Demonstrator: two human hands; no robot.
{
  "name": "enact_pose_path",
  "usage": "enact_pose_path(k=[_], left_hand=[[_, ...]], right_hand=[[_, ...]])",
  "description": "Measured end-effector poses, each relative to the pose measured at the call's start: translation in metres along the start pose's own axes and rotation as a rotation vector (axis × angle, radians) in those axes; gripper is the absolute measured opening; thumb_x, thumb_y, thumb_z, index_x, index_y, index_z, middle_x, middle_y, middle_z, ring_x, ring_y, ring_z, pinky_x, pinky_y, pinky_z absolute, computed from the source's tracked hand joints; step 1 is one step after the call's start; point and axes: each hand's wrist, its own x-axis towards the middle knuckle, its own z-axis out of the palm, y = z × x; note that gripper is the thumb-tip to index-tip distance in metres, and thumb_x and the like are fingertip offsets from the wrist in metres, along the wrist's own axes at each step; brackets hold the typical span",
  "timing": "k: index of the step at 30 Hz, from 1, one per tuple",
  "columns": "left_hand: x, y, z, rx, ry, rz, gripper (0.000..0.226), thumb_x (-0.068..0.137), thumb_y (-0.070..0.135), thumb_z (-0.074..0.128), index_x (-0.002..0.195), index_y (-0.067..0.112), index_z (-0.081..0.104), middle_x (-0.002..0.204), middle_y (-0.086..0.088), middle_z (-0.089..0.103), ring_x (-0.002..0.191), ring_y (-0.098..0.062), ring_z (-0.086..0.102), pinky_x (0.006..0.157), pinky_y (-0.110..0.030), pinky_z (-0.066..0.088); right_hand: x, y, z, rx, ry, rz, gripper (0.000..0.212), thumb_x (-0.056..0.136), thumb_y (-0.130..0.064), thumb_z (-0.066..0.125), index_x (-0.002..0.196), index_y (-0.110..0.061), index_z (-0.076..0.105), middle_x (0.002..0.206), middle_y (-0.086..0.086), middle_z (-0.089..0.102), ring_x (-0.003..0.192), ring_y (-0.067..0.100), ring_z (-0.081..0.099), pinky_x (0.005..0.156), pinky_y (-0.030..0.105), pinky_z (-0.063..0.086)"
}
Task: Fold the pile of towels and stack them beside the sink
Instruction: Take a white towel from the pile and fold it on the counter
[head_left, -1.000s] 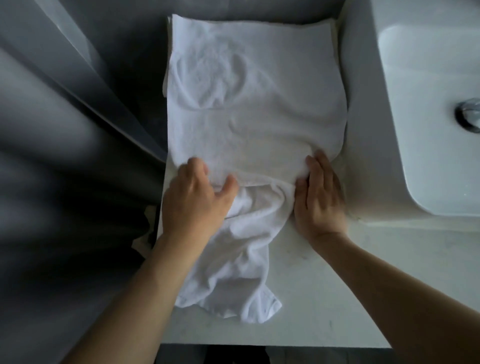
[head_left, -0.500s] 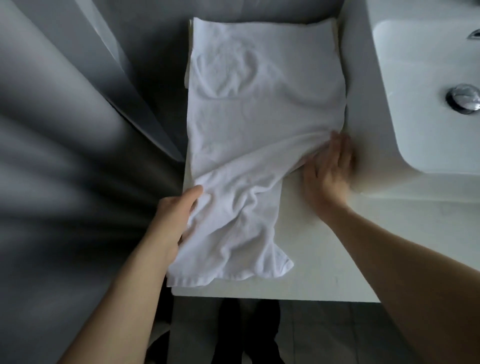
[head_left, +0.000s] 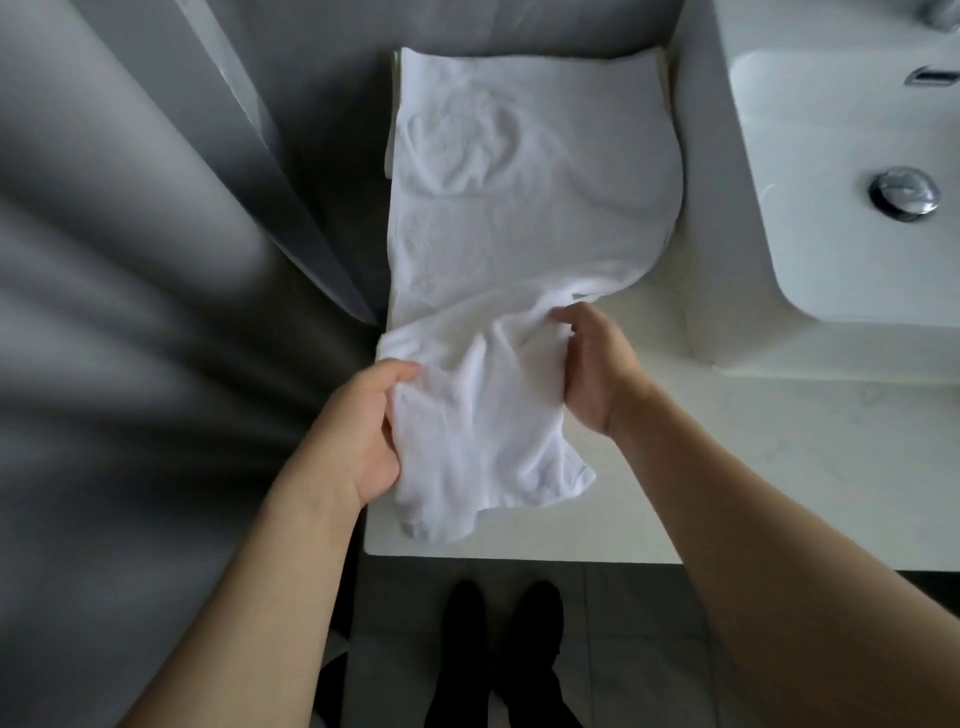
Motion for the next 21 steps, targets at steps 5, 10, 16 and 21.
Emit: enact_pose_path(k=[5, 10, 16, 21], left_hand=[[-0.019, 0.011, 0.012, -0.145, -0.205, 0.078, 0.029, 0.094, 0.032, 0.061, 0.115, 0.014, 0.072, 0.114, -0.014, 0.073, 0.103, -0.030, 0.072, 0.072, -0.041, 0.060], [-0.035, 0.014, 0.020, -0.148, -0.119, 0.160, 0.029, 0.094, 0.037, 0.060, 0.102, 0.018, 0.079, 0.112, -0.012, 0.074, 0.102, -0.029, 0.072, 0.076, -0.041, 0.059], [-0.038, -0.003, 0.014, 0.157, 0.131, 0.113, 0.034, 0.085, 0.032, 0.062, 0.116, 0.020, 0.065, 0.110, -0.010, 0.073, 0.100, -0.031, 0.070, 0.080, -0.043, 0.058], [-0.047, -0.041, 0.001, 0.284, 0.188, 0.259, 0.026, 0.081, 0.025, 0.051, 0.104, 0.026, 0.063, 0.121, -0.011, 0.064, 0.106, -0.026, 0.061, 0.083, -0.041, 0.048]], right_hand=[[-0.021, -0.005, -0.025, 0.000, -0.112, -0.008, 0.035, 0.080, -0.033, 0.055, 0.103, -0.015, 0.073, 0.105, 0.009, 0.072, 0.093, 0.024, 0.068, 0.081, 0.035, 0.050], [-0.054, -0.031, -0.050, -0.002, -0.188, -0.042, 0.033, 0.087, -0.037, 0.057, 0.115, -0.025, 0.071, 0.115, 0.006, 0.070, 0.103, 0.027, 0.067, 0.083, 0.035, 0.054], [-0.104, -0.043, -0.093, -0.150, -0.066, 0.028, 0.058, 0.089, -0.006, 0.055, 0.139, -0.034, 0.050, 0.121, 0.011, 0.066, 0.096, 0.028, 0.071, 0.073, 0.038, 0.059], [-0.122, -0.021, -0.117, -0.242, 0.260, 0.161, 0.063, 0.091, -0.011, 0.063, 0.146, -0.030, 0.038, 0.119, 0.008, 0.060, 0.092, 0.025, 0.066, 0.073, 0.037, 0.056]])
